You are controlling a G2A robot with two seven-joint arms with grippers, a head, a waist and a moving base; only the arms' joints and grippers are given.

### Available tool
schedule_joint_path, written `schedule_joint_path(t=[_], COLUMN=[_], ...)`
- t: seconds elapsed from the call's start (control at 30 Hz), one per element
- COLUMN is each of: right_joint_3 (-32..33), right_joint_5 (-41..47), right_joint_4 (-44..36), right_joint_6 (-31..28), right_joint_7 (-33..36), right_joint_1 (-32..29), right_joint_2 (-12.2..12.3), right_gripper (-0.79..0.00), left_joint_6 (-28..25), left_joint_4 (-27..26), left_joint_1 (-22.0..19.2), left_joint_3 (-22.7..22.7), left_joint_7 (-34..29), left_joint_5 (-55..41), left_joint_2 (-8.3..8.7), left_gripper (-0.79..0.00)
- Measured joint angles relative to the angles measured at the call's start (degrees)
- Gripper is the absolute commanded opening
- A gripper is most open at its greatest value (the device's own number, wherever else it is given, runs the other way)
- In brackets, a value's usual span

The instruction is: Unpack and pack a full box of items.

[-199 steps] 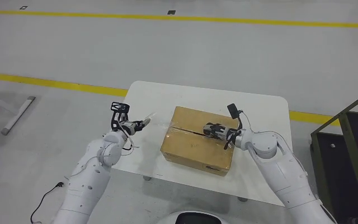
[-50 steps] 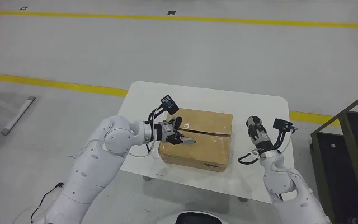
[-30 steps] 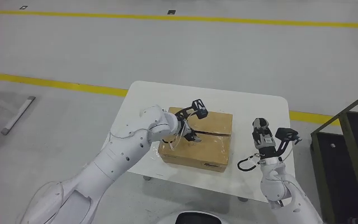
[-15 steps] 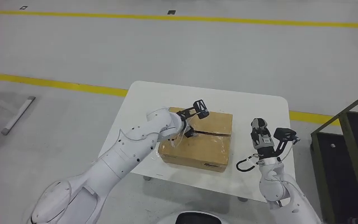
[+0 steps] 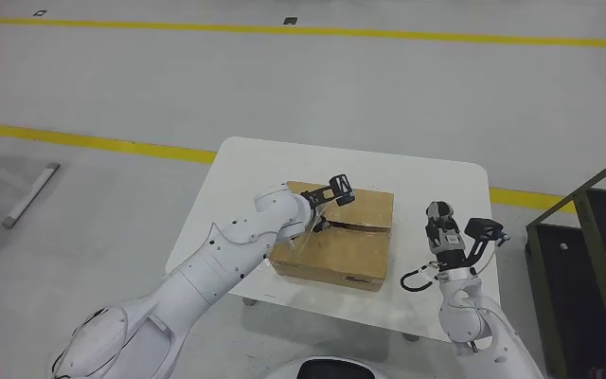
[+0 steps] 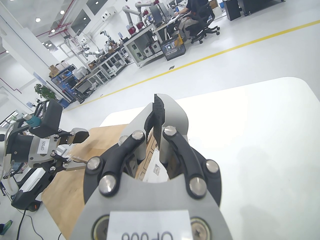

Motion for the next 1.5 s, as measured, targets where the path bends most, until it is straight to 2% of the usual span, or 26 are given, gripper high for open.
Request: schedule_joint_path(t=[0.07,0.17,0.2,0.23,0.43,0.67,0.83,1.17,1.2,1.23,1.27,1.3,1.33,1.5], right_joint_3=[0.1,0.3,0.3,0.4,0.7,1.7,3.4,5.5,5.6,5.7,5.7,5.8,5.8,5.8], right_joint_5=[-0.1,-0.2,-0.1,-0.1,-0.2,2.4,5.7,7.1,7.4,7.6,7.7,7.8,7.7,7.4], right_joint_4=[-0.1,-0.2,-0.3,-0.4,-0.7,-2.1,-4.4,-5.6,-5.4,-5.2,-4.9,-4.5,-4.0,-0.1], right_joint_6=[-0.1,-0.1,-0.2,-0.2,-0.3,-0.7,-1.1,-1.1,-0.8,-0.6,-0.3,0.0,0.2,1.3], right_joint_7=[0.1,0.1,0.2,0.3,0.4,0.5,2.0,3.7,3.7,3.7,3.7,3.7,3.7,4.2], right_joint_1=[-0.1,-0.2,-0.3,-0.3,-0.4,-0.7,-1.2,-2.2,-2.3,-2.2,-2.1,-2.0,-1.8,-0.8], right_joint_2=[-0.1,-0.2,-0.2,-0.2,-0.5,-0.8,-0.9,-1.0,-1.1,-1.1,-1.2,-1.2,-1.2,-1.4], right_gripper=[-0.785,-0.785,-0.785,-0.785,-0.785,-0.785,-0.785,-0.785,-0.785,-0.785,-0.785,-0.785,-0.785,-0.785], left_joint_6=[0.2,0.8,0.9,1.0,-0.5,-3.9,-6.1,-6.0,-5.9,-5.8,-5.5,-5.0,-4.6,-3.9], left_joint_4=[0.2,0.5,0.6,0.7,0.6,-1.6,-5.7,-17.5,-18.4,-18.7,-18.9,-18.8,-18.7,-17.7], left_joint_1=[0.0,0.0,0.1,0.1,0.1,1.2,2.7,7.6,8.2,8.5,8.8,9.1,9.2,8.2], left_joint_3=[0.0,-0.1,-0.2,-0.2,-1.8,-4.8,-6.8,-11.9,-12.5,-12.9,-13.3,-13.8,-14.2,-15.4], left_joint_7=[-0.1,0.0,0.1,0.2,0.7,-0.8,-4.4,-11.6,-11.9,-12.0,-12.0,-11.9,-11.6,-10.2], left_joint_5=[0.7,2.0,2.3,2.5,1.8,-1.2,-2.7,-4.4,-4.2,-4.0,-3.7,-3.5,-3.3,-1.9], left_joint_2=[-0.18,-0.49,-0.61,-0.7,-0.98,-0.37,0.39,2.51,2.74,2.9,3.03,3.15,3.22,3.25], left_gripper=[-0.317,-0.422,-0.545,-0.785,-0.785,-0.785,-0.785,-0.785,-0.696,-0.428,-0.2,-0.049,0.0,0.0])
